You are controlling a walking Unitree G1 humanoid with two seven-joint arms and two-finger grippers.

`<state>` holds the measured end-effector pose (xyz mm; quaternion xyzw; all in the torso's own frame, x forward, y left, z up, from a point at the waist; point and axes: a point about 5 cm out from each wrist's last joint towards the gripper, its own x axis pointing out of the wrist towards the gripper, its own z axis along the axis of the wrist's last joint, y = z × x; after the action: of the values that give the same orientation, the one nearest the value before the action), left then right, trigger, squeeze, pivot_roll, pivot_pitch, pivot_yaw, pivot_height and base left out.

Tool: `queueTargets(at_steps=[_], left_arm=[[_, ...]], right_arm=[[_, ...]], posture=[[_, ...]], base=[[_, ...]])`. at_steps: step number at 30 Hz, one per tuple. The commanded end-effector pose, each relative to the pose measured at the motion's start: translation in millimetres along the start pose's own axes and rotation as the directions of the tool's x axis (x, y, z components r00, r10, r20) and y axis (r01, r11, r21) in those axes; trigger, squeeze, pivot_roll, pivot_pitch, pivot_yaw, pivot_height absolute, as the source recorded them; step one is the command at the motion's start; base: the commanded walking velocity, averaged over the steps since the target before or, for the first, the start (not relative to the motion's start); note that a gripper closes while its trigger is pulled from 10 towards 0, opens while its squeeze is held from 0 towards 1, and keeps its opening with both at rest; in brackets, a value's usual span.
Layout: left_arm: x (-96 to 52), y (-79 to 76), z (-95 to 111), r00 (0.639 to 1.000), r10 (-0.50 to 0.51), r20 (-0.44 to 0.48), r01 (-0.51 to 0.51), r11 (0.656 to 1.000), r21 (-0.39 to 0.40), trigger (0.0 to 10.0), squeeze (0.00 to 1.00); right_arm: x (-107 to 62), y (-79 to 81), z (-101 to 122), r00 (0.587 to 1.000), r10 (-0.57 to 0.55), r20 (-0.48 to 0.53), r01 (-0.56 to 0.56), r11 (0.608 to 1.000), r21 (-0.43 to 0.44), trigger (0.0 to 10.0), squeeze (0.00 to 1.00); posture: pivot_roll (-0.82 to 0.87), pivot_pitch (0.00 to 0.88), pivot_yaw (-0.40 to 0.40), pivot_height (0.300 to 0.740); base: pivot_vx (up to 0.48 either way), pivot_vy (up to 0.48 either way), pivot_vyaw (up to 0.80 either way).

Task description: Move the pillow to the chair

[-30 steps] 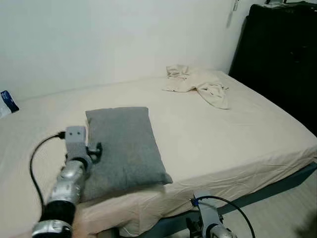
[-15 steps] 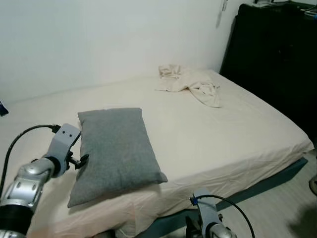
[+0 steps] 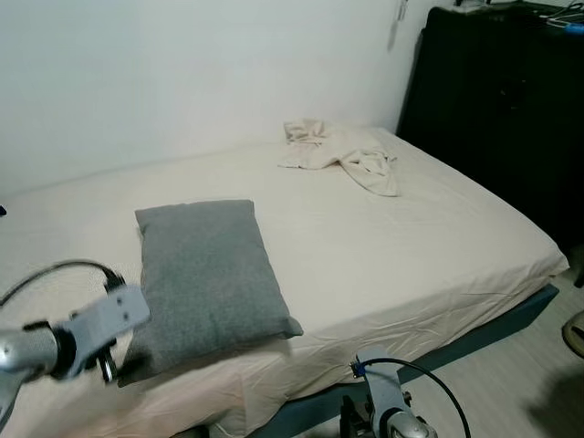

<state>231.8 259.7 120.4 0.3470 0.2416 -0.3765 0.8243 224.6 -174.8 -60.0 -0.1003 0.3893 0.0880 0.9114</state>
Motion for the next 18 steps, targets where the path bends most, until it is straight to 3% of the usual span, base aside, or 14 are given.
queueTargets(at_steps=[1,4,8,10,11,13,18], left_arm=[[1.3,-8.4,0,0.999,-0.044,-0.003,0.044,0.999,0.004,10.0,0.0],[11.6,-26.3,-2,0.997,-0.074,0.007,0.074,0.997,-0.017,10.0,0.0],[36.8,-40.9,0,0.998,0.023,0.064,-0.019,0.998,-0.064,10.0,0.0],[41.2,-44.7,1,0.996,0.033,0.082,-0.027,0.997,-0.077,10.0,0.0],[56.0,-57.5,1,0.992,0.053,0.111,-0.039,0.992,-0.12,10.0,0.0],[67.6,-66.5,-1,0.989,0.091,0.118,-0.073,0.986,-0.15,10.0,0.0],[78.9,-75.6,-8,0.979,0.175,0.104,-0.156,0.972,-0.174,10.0,0.0]], right_arm=[[-4.6,7.3,-25,0.995,0.024,-0.1,-0.024,1.0,0.001,10.0,0.0],[-4.4,7.1,-25,0.995,0.024,-0.099,-0.025,1.0,-0.004,10.0,0.0],[-4.5,6.2,-24,0.995,0.023,-0.099,-0.024,1.0,-0.01,10.0,0.0],[-4.6,6.0,-24,0.995,0.023,-0.099,-0.024,1.0,-0.011,10.0,0.0],[-4.5,6.1,-24,0.994,0.028,-0.102,-0.03,0.999,-0.018,10.0,0.0],[-4.3,7.7,-23,0.995,0.047,-0.092,-0.048,0.999,-0.006,10.0,0.0],[-3.8,13.5,-18,0.992,0.119,-0.043,-0.118,0.993,0.025,10.0,0.0]], posture=[[-0.01,0.036,-0.001,0.569],[-0.01,0.036,0.0,0.569],[-0.01,0.034,-0.005,0.569],[-0.01,0.034,-0.005,0.569],[-0.01,0.033,-0.008,0.569],[0.0,0.031,-0.008,0.569],[-0.01,0.031,-0.009,0.569]], base=[[0.0,0.0,0.0],[0.0,0.0,0.0],[0.0,0.0,0.0],[0.0,0.0,0.0],[0.0,0.0,0.0],[0.0,0.0,0.0],[0.0,0.0,0.0]])
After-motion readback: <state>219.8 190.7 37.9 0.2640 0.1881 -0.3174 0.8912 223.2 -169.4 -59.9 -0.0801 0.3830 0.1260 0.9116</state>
